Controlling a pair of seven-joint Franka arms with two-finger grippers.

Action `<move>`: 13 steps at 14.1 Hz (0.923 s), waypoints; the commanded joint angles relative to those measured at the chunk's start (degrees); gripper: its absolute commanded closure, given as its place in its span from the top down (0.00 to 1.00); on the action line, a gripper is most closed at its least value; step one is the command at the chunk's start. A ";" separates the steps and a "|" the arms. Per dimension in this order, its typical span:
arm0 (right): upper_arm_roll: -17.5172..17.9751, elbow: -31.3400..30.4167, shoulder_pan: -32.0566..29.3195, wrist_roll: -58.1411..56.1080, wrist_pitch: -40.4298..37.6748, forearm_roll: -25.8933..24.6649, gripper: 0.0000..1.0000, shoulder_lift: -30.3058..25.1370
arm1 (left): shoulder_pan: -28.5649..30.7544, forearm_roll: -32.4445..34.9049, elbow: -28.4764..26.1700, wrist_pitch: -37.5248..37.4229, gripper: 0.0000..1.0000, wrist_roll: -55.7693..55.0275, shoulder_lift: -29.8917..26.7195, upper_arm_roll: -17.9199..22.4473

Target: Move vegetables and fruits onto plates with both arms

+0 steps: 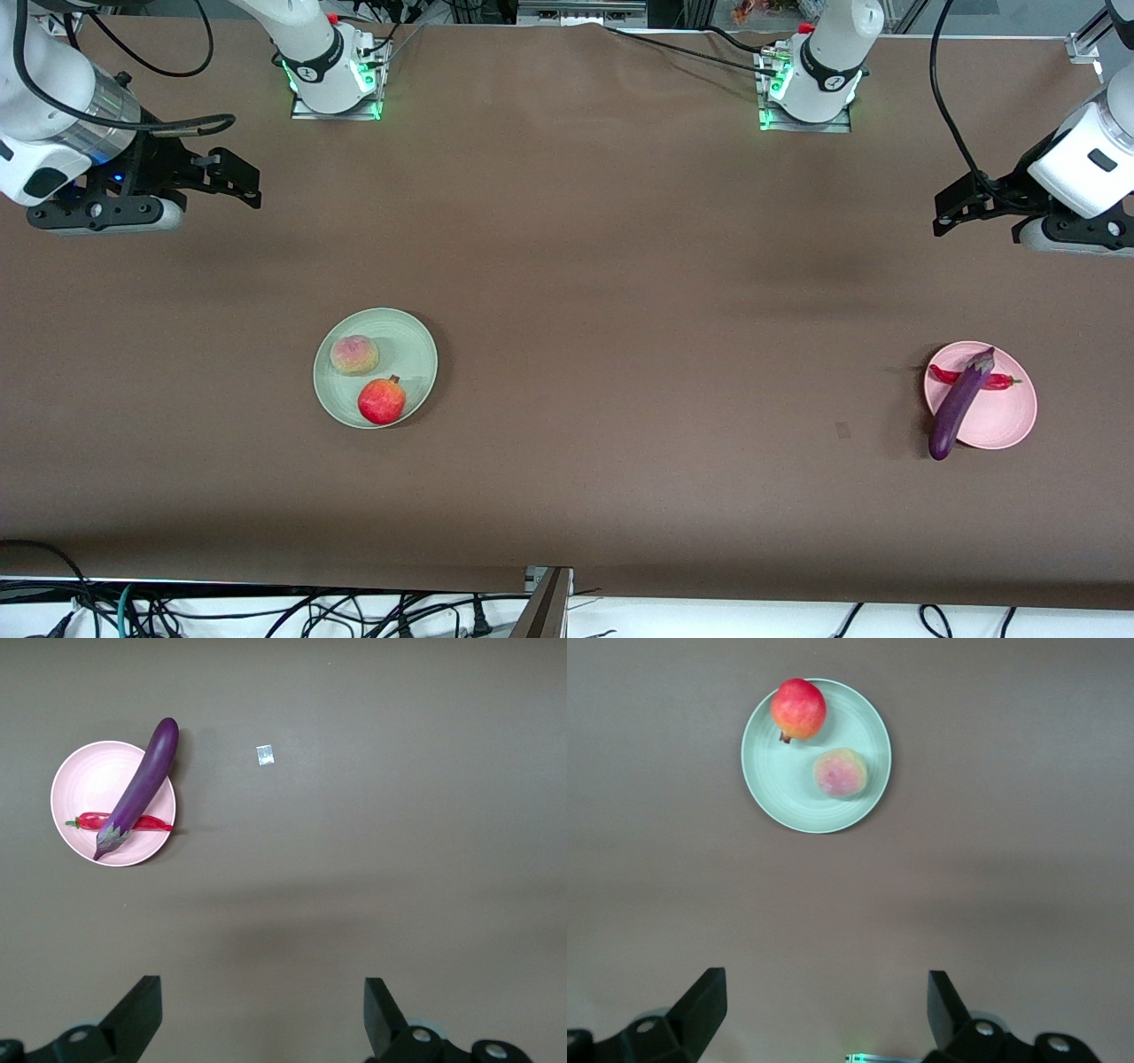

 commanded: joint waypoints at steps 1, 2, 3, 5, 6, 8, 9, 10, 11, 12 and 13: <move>2.11 -1.66 -2.14 -1.48 1.17 -1.37 1.00 -1.37 | -0.33 0.82 1.40 -0.97 1.00 -0.15 0.33 0.00; 2.02 -1.40 -2.14 -1.48 1.34 -1.46 1.00 -1.20 | -0.33 0.82 1.40 -1.24 1.00 -0.15 0.33 0.00; 2.02 -0.70 -2.14 -1.39 1.43 -1.55 1.00 -0.85 | -0.33 0.82 1.40 -1.24 1.00 -0.15 0.33 0.00; 2.02 0.53 -2.32 -1.48 1.17 -1.55 1.00 -0.06 | -0.33 0.82 1.40 -1.32 1.00 -0.15 0.33 0.00; 2.02 0.71 -2.23 -1.48 1.43 -1.55 1.00 -0.05 | -0.33 0.82 1.40 -1.33 1.00 -0.15 0.33 0.00; 2.02 1.15 -2.15 -1.39 1.52 -1.46 1.00 0.03 | -0.33 0.74 1.40 -1.33 1.00 -0.15 0.42 0.00; 2.11 1.32 -2.14 -1.22 1.34 -1.46 1.00 0.03 | -0.33 0.74 1.40 -1.33 1.00 -0.15 0.33 0.00; 2.11 1.32 -2.14 -1.13 1.17 -1.46 1.00 0.03 | -0.33 0.74 1.40 -1.33 1.00 -0.15 0.42 0.00; 2.11 1.32 -2.14 -1.04 1.08 -1.46 1.00 -0.05 | -0.33 0.74 1.40 -1.33 1.00 -0.15 0.42 0.00; 2.11 1.32 -2.14 -1.12 0.99 -1.46 1.00 -0.05 | -0.33 0.74 1.40 -1.33 1.00 -0.15 0.42 0.00; 2.11 1.32 -2.14 -1.21 0.99 -1.46 1.00 -0.05 | -0.33 0.74 1.40 -1.33 1.00 -0.15 0.42 0.00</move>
